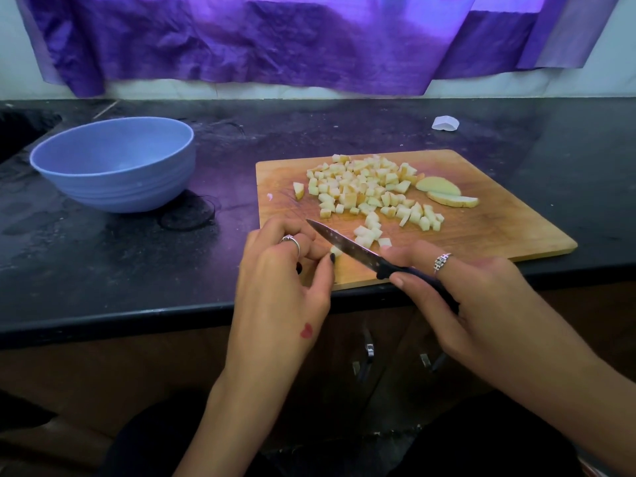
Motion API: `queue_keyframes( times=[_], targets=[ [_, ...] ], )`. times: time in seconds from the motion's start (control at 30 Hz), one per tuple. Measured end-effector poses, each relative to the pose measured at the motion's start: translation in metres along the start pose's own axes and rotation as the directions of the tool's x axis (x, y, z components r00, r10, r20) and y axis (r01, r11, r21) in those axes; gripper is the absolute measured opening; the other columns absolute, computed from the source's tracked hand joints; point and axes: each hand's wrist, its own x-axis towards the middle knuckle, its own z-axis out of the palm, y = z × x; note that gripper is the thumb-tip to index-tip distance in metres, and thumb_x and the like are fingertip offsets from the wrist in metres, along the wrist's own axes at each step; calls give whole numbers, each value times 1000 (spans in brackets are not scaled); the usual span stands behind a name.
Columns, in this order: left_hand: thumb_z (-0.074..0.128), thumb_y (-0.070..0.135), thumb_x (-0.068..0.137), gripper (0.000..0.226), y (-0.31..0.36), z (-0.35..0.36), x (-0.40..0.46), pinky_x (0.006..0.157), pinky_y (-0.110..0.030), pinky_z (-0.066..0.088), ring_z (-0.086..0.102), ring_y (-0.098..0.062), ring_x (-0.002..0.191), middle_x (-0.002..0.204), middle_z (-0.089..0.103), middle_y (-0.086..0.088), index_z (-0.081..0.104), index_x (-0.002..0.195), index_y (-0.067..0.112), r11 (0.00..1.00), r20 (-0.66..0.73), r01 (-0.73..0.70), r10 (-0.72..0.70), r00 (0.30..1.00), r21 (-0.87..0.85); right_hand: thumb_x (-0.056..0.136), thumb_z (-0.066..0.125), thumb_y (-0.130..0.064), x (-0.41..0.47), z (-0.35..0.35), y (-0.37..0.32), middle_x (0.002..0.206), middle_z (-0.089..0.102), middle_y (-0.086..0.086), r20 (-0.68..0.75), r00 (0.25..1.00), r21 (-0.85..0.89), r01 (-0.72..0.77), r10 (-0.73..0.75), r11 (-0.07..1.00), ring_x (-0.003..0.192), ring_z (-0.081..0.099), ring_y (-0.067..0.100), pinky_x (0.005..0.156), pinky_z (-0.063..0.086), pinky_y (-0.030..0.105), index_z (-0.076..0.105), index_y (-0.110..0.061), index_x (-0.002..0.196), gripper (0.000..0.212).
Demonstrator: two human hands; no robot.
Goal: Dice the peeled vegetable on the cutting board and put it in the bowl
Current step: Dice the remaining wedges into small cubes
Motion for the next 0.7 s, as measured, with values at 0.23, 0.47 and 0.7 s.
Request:
queue_keyframes(
  times=[0.23,0.47,0.7],
  targets=[
    [74,10,77,9,-1,-2,2,78,-2,33,50,-10,90,92,55,10,68,72,15,1000,-1,14,-14,1000,-8,92,46,-39,14,2,-5,57,51,-15,63,998,47,-23,20,999,57,55,9,48,45,23,58,-32,106,20],
    [72,10,79,8,-2,1,0,79,-3,33,50,-12,91,93,54,9,69,73,14,1000,-29,-3,3,1000,8,92,33,-40,14,-2,-7,61,61,-3,137,990,-186,61,-36,981,47,55,12,39,47,28,56,-28,114,34],
    [69,20,82,2,2,3,15,88,-30,38,41,-12,111,108,52,10,70,81,20,985,72,-69,59,996,156,90,44,-45,18,-11,23,85,67,-10,73,996,-22,-40,42,999,77,61,9,68,52,36,53,-40,121,33]
  ],
)
